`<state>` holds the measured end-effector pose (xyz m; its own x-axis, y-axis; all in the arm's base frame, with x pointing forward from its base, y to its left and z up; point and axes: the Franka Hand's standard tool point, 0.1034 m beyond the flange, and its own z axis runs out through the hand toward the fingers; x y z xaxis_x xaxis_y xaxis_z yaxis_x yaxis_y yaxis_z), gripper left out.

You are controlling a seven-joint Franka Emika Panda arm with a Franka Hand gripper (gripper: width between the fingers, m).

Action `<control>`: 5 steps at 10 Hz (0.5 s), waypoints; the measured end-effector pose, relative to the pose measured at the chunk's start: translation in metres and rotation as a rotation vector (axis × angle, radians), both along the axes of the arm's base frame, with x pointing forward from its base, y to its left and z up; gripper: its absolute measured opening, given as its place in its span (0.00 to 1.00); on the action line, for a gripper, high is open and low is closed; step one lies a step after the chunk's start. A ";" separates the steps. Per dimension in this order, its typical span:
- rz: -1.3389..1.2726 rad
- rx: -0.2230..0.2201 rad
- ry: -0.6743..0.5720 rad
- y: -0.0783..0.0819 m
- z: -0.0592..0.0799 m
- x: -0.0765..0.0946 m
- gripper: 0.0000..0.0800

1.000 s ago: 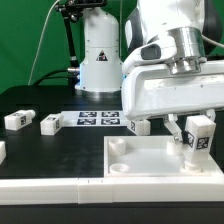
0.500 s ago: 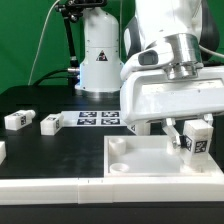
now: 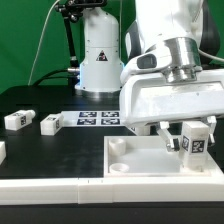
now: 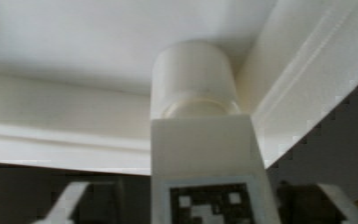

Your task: Assemble one leg

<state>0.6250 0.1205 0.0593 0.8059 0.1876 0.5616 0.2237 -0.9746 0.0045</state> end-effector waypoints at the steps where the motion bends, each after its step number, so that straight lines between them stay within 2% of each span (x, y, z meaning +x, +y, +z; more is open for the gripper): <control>1: 0.000 0.000 0.000 0.000 0.000 0.000 0.70; 2: 0.000 0.000 0.000 0.000 0.000 0.000 0.79; 5: 0.000 0.000 0.000 0.000 0.000 0.000 0.81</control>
Offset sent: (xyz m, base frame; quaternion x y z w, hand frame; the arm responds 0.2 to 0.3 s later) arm 0.0000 0.0000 0.0000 0.0000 0.0000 0.0000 1.0000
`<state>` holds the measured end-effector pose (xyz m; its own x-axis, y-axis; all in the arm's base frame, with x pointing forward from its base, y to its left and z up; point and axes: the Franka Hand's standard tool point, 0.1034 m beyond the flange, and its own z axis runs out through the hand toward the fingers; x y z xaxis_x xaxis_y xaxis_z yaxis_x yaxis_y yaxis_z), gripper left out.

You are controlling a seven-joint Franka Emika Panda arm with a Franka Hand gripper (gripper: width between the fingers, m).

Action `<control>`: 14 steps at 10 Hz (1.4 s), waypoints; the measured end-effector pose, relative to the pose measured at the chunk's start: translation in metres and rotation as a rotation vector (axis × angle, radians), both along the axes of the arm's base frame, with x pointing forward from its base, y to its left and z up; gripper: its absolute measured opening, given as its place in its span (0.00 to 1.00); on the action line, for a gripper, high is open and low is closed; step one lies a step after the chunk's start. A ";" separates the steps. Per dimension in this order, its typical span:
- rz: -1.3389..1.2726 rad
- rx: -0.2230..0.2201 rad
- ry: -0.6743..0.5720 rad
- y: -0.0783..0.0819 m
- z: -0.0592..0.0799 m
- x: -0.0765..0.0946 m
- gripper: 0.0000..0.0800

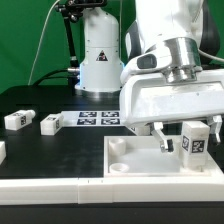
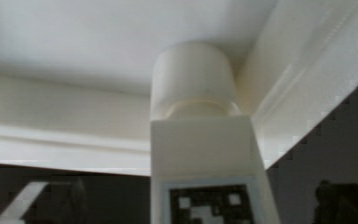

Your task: Assemble one leg

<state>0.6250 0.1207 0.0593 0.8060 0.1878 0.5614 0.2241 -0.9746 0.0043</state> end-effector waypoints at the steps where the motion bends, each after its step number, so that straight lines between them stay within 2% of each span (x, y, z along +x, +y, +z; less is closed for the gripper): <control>1: 0.005 0.000 0.013 0.003 0.007 -0.001 0.81; 2: 0.007 0.000 0.009 0.003 0.020 0.000 0.81; 3: 0.007 0.000 0.005 0.003 0.023 -0.001 0.81; 6: 0.010 -0.002 0.029 0.003 0.018 -0.002 0.81; 8: 0.002 -0.012 0.040 -0.009 0.012 -0.001 0.81; 10: 0.006 -0.027 0.184 -0.015 0.010 0.001 0.81; 11: 0.011 -0.033 0.301 -0.016 0.007 -0.003 0.81; 12: 0.013 -0.033 0.412 -0.012 0.011 -0.001 0.81; 13: 0.007 -0.031 0.463 -0.009 0.014 0.000 0.81; 14: 0.004 -0.035 0.589 -0.004 0.015 -0.009 0.81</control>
Offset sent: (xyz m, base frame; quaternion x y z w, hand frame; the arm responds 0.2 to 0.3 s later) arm 0.0000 0.0000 0.0000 0.0000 0.0000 0.0000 1.0000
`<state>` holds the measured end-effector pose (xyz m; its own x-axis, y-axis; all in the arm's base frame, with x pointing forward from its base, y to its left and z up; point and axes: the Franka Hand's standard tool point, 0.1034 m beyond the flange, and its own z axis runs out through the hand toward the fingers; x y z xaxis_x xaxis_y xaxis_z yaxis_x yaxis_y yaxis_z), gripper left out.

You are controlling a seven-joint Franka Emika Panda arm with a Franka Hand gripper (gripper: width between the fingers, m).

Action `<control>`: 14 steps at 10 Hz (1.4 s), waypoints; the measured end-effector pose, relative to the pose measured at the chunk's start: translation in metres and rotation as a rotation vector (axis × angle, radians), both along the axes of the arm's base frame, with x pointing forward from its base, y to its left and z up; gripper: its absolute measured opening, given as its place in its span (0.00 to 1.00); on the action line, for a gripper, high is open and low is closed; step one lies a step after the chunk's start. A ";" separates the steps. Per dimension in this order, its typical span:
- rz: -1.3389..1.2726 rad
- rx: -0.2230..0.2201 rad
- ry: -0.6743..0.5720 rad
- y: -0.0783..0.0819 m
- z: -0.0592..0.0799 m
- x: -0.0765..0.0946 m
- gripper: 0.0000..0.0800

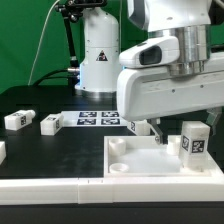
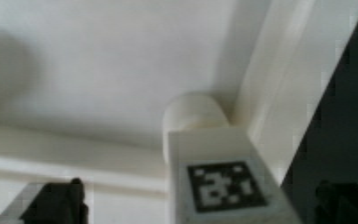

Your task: Assemble one leg

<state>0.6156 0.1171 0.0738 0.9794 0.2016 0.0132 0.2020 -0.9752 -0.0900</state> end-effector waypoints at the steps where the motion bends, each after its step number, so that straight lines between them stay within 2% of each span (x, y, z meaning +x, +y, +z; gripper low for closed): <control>1: 0.008 -0.002 0.088 0.003 0.002 0.001 0.81; 2: 0.008 0.001 0.084 0.005 0.004 0.010 0.81; 5: 0.004 0.002 0.081 0.003 0.004 0.013 0.81; 6: 0.004 0.002 0.081 0.003 0.004 0.013 0.63; 7: 0.004 0.002 0.081 0.003 0.004 0.012 0.63; 8: 0.004 0.002 0.081 0.003 0.004 0.012 0.46; 9: 0.003 0.001 0.080 0.002 0.004 0.013 0.36; 12: -0.025 -0.001 0.083 0.001 0.004 0.013 0.36; 14: -0.273 0.005 0.095 0.001 0.003 0.013 0.36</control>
Offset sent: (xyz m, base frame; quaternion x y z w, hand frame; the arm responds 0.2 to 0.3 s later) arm 0.0146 0.0003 0.0022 0.0142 -0.0006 0.0027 0.9999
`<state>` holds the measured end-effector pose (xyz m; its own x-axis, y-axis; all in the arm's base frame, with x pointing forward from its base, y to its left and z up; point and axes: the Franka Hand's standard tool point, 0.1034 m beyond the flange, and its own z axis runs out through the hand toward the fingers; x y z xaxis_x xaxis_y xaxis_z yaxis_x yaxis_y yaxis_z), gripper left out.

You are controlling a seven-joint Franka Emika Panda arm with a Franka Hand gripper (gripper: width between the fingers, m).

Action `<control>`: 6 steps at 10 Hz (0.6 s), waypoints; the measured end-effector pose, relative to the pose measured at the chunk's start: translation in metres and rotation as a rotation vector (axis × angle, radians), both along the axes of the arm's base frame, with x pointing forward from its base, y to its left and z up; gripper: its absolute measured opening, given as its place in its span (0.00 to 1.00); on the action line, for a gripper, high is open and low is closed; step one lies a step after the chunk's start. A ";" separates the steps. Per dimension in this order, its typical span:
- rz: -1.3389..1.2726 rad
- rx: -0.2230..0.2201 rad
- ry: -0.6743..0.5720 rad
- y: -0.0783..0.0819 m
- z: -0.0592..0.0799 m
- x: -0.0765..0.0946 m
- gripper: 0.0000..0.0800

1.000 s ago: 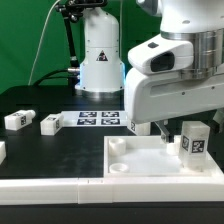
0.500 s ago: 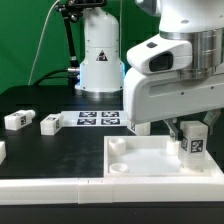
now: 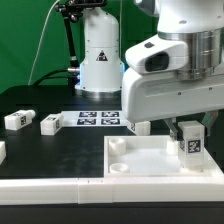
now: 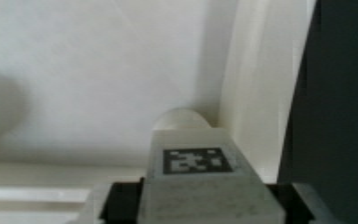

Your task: Assemble one leg

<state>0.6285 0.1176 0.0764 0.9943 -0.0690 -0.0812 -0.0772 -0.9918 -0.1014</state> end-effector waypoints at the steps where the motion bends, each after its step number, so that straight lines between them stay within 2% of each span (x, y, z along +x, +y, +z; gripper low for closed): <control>1: -0.137 -0.010 -0.001 0.002 0.000 0.000 0.36; 6: -0.741 -0.036 0.032 0.009 -0.001 0.001 0.36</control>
Offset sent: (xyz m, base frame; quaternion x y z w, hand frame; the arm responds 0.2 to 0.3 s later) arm -0.0059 -0.0082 -0.0068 -0.0225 0.0089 0.2641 0.9642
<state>0.6290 0.1267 0.0754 0.6830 -0.7243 -0.0941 -0.7300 -0.6811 -0.0559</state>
